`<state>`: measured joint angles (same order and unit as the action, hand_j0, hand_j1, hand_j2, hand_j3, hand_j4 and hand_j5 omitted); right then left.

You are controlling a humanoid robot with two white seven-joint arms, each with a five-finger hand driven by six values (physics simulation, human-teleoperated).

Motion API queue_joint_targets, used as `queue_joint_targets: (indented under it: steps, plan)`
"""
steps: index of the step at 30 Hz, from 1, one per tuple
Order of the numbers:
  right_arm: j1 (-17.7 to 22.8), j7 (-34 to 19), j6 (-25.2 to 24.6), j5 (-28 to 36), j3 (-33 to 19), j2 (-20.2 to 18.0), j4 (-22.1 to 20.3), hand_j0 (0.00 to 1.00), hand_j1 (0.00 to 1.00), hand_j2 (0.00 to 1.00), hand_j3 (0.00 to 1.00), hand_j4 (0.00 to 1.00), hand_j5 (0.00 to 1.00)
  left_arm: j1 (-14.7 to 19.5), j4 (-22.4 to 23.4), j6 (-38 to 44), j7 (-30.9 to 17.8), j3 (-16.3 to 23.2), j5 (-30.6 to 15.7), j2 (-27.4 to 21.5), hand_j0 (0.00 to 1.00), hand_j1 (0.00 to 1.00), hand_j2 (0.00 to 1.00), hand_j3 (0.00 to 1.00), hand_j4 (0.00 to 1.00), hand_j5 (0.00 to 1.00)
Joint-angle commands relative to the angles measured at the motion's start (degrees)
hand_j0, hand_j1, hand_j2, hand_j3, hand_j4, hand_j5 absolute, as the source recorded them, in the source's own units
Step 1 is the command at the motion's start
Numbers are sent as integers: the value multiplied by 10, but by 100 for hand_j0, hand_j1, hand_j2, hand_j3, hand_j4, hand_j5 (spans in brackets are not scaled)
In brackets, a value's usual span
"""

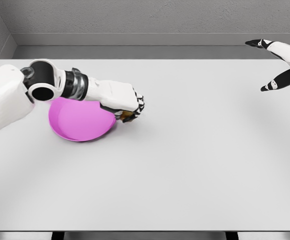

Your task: Put the apple on the plate with both arms

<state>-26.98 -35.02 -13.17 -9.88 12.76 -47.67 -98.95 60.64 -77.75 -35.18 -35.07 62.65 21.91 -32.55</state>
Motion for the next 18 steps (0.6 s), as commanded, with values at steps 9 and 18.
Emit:
queue_joint_targets:
  steps: [9, 18]
  plan:
    - [0, 0, 1, 0, 0, -1, -1, 100, 100, 100, 100, 100, 100, -11, 8, 2, 1, -19, 5, -55, 17, 17, 17, 17, 17, 17]
    - [0, 0, 1, 0, 0, -1, 0, 100, 100, 100, 100, 100, 100, -18, 27, 2, 1, -18, 13, -56, 100, 100, 100, 100, 100, 100]
